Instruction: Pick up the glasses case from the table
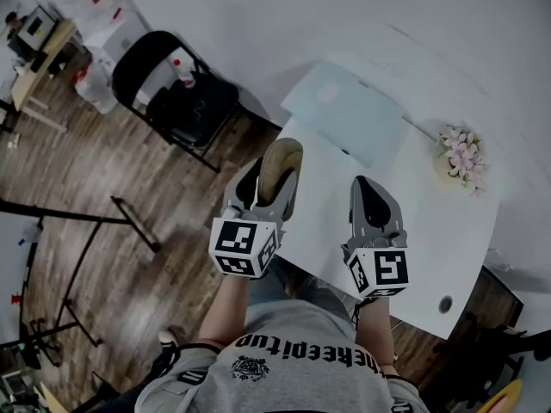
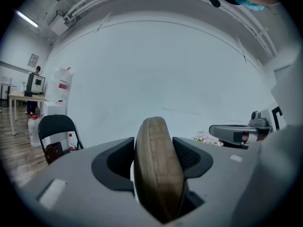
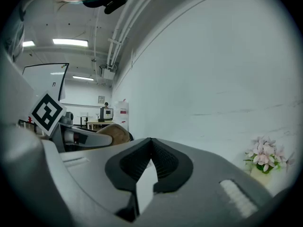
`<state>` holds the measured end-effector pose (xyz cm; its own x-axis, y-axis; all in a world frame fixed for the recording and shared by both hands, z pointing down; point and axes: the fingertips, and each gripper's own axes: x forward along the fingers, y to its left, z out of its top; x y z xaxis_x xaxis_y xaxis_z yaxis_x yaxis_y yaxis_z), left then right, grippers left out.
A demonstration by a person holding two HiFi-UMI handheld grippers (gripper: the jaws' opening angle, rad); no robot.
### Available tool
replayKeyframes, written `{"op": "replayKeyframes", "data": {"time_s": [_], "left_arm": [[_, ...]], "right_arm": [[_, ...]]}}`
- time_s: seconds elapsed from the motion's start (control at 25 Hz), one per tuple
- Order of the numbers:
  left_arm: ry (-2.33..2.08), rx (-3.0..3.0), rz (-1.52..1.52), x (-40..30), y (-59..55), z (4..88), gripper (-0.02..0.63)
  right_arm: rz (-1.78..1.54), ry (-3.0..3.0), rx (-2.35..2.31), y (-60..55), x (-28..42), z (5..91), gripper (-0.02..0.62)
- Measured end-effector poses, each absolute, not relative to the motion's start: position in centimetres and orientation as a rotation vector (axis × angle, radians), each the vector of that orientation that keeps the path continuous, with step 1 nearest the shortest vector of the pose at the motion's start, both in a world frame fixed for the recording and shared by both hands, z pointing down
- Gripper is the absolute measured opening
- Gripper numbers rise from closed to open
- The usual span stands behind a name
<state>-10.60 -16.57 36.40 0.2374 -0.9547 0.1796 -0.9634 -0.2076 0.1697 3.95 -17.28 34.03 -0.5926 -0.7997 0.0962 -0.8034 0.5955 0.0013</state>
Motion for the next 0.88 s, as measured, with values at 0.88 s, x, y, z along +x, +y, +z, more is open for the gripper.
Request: {"op": "replayKeyframes", "data": {"time_s": [0.88], "left_arm": [[-2.049,2.278,-0.12,-9.7,-10.2,30.8,0.272]], "right_arm": [[-0.044,-2.838,1.242,-13.5,5.2,31.1,0.003]]}}
